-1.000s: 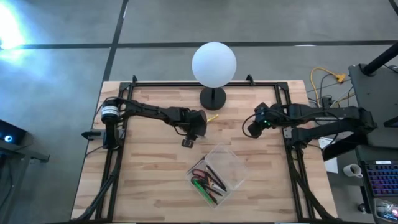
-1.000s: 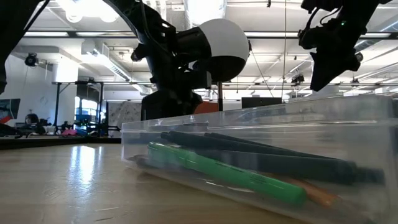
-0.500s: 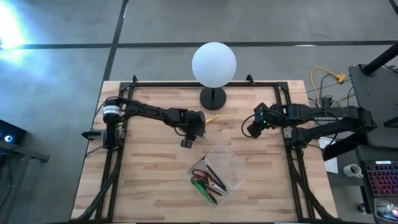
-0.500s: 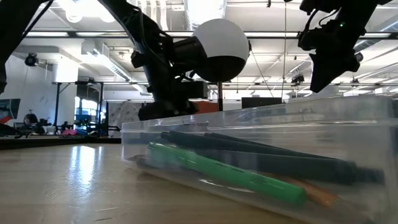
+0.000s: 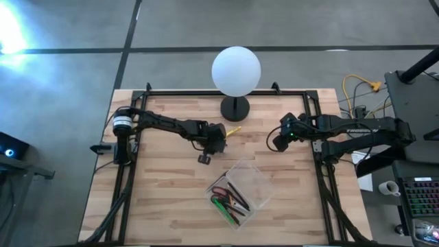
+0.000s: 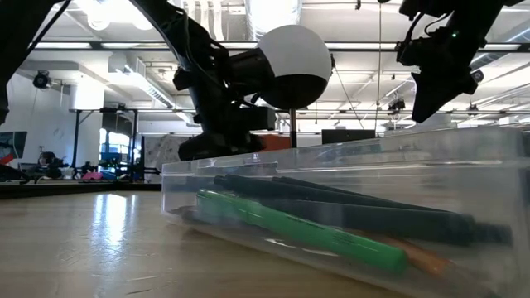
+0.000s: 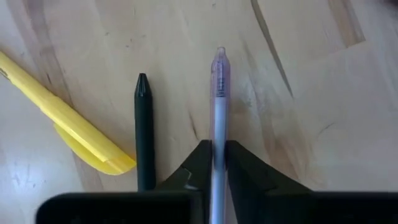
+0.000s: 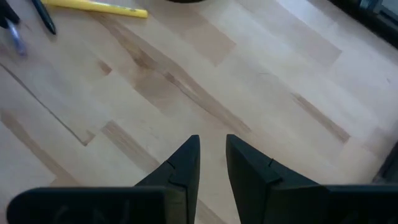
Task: Pick & place school supplies into a supply box
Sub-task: Put the purple pen into the supply box
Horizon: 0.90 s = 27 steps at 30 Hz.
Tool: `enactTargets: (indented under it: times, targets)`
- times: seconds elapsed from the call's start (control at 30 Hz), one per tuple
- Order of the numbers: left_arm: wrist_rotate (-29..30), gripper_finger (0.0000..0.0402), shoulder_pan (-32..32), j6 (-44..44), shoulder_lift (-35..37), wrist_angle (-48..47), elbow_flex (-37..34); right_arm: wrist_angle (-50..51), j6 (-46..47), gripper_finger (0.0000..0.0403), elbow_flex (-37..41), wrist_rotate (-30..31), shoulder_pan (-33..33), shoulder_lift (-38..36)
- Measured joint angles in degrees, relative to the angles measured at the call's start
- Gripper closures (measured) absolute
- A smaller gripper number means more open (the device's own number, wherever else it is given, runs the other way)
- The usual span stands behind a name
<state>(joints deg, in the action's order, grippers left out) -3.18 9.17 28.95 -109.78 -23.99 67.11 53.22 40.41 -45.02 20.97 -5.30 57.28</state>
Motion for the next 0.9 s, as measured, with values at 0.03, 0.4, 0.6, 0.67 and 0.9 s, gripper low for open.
enactTargets:
  times: [0.03,0.4,0.6,0.67,0.9]
  targets:
    - [0.03,0.0388,0.0,0.31,-0.02,-0.17,0.17,0.16,-0.82,0.0335,0.07,0.26,-0.02,0.0]
    - [1.15,0.0394,-1.52,-5.57,0.57,-8.91,5.17,0.1,2.31,0.0335,-0.32,0.2,0.03,-0.15]
    - [2.98,0.0395,-5.05,-6.82,1.5,-19.23,14.12,0.33,2.58,0.0335,-1.36,0.15,0.28,-2.27]
    - [3.11,0.0395,-6.89,-7.6,1.49,-21.53,17.33,0.49,2.7,0.0335,-1.56,0.06,0.79,-3.98]
    - [2.83,0.0394,-16.1,-11.31,0.0,-23.86,29.0,4.25,8.92,0.0335,-1.52,-0.46,5.87,-11.2]
